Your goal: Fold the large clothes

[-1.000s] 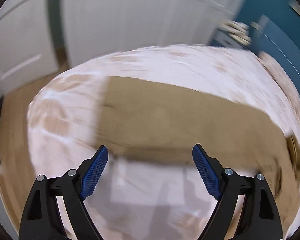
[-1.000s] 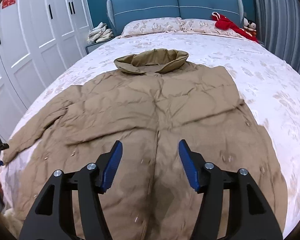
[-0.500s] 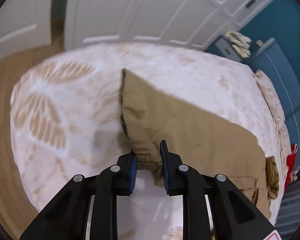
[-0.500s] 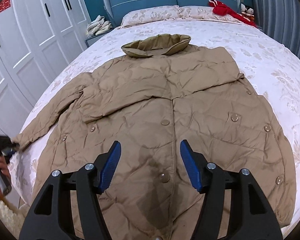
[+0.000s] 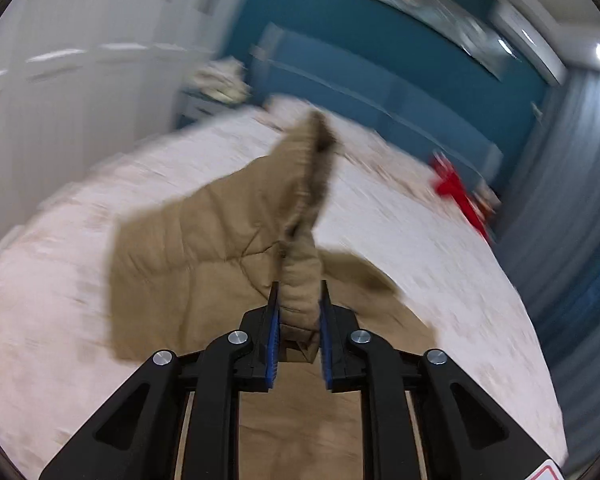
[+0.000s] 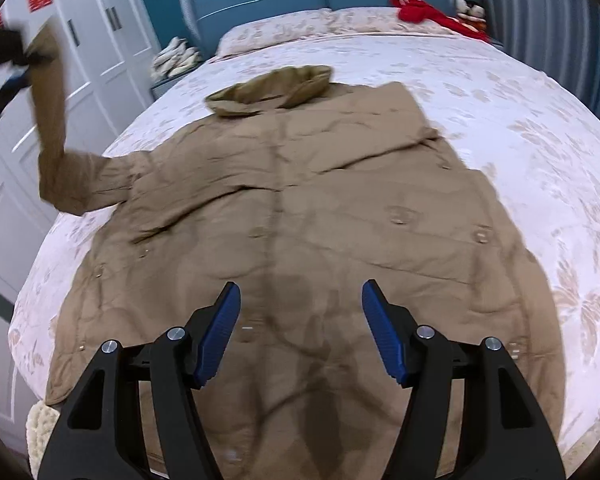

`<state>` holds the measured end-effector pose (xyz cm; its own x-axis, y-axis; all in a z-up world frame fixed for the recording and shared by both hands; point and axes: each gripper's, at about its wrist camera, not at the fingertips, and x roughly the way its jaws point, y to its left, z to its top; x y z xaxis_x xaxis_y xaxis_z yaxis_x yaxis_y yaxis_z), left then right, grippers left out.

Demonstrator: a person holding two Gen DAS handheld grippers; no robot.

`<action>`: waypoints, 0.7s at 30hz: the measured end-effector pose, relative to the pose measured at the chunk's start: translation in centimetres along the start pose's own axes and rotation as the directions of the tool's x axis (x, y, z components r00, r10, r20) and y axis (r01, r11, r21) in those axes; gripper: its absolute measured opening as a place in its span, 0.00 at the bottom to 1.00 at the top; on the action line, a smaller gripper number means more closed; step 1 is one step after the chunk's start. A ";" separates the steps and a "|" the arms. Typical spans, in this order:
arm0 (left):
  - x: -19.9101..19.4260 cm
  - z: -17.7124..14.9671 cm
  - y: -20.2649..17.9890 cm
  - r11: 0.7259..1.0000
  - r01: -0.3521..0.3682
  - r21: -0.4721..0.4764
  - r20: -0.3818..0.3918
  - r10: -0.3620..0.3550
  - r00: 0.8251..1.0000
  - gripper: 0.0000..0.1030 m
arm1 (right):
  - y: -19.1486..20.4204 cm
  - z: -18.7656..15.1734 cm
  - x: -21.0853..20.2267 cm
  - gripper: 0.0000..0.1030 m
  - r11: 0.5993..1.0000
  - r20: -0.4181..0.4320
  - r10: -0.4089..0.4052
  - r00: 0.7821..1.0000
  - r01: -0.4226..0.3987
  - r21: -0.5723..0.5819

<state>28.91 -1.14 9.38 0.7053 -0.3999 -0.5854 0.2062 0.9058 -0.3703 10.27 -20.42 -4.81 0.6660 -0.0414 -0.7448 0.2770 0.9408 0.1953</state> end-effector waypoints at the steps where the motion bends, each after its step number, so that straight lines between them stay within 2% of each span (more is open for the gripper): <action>1: 1.5 -1.0 -1.6 1.000 0.028 0.002 -0.045 -0.028 0.999 0.26 | -0.8 0.1 0.0 0.59 1.000 0.001 -0.012 1.000 0.012 0.013; 3: 4.2 -4.0 -4.2 0.996 0.084 -0.018 -0.140 -0.085 0.986 0.51 | -2.6 0.3 -0.1 0.59 0.999 0.000 -0.030 1.000 0.030 0.039; 6: 5.3 -7.5 -4.8 0.993 0.100 -0.059 -0.192 -0.110 0.975 0.61 | -4.8 0.6 -0.3 0.60 0.996 -0.001 -0.059 0.998 0.059 0.062; 8: 5.3 -9.4 -3.5 0.989 0.102 -0.110 -0.211 -0.124 0.970 0.65 | -5.6 0.9 -0.2 0.61 0.995 0.001 -0.069 0.998 0.069 0.065; 11: 3.7 -11.9 0.5 0.974 0.075 -0.212 -0.220 -0.123 0.968 0.67 | -6.1 2.0 0.2 0.63 0.996 0.005 -0.056 0.998 0.056 0.063; 14: 2.6 -13.1 4.8 0.967 -0.030 -0.251 -0.229 -0.029 0.973 0.67 | -5.6 3.9 1.2 0.64 0.997 0.010 0.005 1.000 -0.006 0.073; 16: 2.3 -13.5 8.4 0.953 -0.111 -0.281 -0.235 0.044 0.971 0.67 | -4.9 5.5 2.3 0.65 0.993 0.006 0.065 0.998 -0.065 0.094; 19: 2.3 -13.9 12.7 0.932 -0.210 -0.297 -0.258 0.133 0.957 0.67 | -3.8 7.5 4.7 0.65 0.972 -0.023 0.169 0.985 -0.163 0.172; 21: 1.6 -14.9 14.1 0.928 -0.241 -0.284 -0.264 0.167 0.950 0.67 | -2.8 8.3 6.1 0.65 0.956 -0.035 0.212 0.977 -0.200 0.213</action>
<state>22.82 8.88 -7.52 0.5256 -0.2660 -0.8081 -0.1714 0.8973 -0.4068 19.36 -26.06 -4.60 0.6851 0.1712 -0.7080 0.2786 0.8365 0.4718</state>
